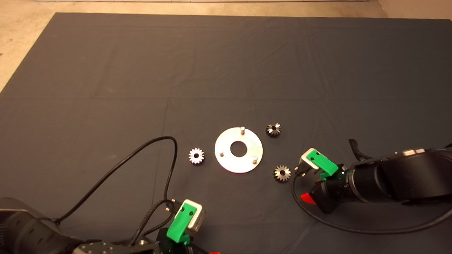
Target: Install three planetary gears onto the carrier pins
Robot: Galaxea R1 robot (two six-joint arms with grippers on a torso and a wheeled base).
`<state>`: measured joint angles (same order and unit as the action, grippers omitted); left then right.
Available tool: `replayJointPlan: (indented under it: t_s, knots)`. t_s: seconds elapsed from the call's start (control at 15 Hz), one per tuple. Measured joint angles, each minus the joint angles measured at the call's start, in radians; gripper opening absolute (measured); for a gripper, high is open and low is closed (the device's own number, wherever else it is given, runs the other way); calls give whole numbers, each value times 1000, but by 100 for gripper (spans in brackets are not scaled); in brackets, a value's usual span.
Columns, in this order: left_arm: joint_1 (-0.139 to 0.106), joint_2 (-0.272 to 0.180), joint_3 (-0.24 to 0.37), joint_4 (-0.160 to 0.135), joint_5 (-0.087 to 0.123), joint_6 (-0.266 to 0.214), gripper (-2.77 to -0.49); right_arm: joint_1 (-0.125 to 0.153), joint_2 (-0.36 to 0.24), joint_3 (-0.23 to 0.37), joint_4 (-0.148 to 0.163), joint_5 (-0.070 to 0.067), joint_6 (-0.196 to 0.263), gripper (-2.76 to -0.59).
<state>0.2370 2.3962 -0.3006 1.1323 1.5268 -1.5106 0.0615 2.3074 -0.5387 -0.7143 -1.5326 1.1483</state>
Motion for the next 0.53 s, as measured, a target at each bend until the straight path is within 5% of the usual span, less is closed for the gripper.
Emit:
replayJointPlan:
  t_s: [0.53]
  knots:
    - [0,0,0,-2,0,0,-151,14,83,-55,-1,2,-7,-191]
